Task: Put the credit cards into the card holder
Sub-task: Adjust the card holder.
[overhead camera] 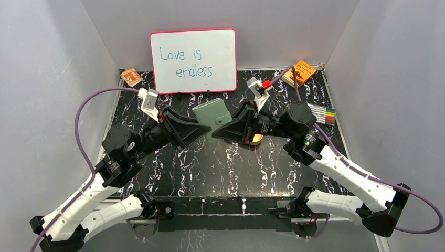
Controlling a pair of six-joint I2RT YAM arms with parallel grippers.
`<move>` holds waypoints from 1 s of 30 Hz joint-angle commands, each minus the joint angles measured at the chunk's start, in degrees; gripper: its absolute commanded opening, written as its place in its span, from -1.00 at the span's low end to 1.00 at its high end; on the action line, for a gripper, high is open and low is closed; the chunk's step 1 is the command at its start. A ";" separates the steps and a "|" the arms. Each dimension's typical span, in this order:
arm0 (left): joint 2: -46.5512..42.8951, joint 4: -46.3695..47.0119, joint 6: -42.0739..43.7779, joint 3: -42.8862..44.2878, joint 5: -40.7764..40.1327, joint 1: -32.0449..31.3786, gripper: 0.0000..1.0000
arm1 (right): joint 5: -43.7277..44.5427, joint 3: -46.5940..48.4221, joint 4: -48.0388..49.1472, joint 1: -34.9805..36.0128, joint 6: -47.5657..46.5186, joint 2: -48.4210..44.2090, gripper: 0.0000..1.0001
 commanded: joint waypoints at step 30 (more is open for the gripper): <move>0.39 1.93 0.46 0.39 0.26 -0.18 -1.00 | 0.43 0.27 2.00 0.00 1.08 0.02 -0.58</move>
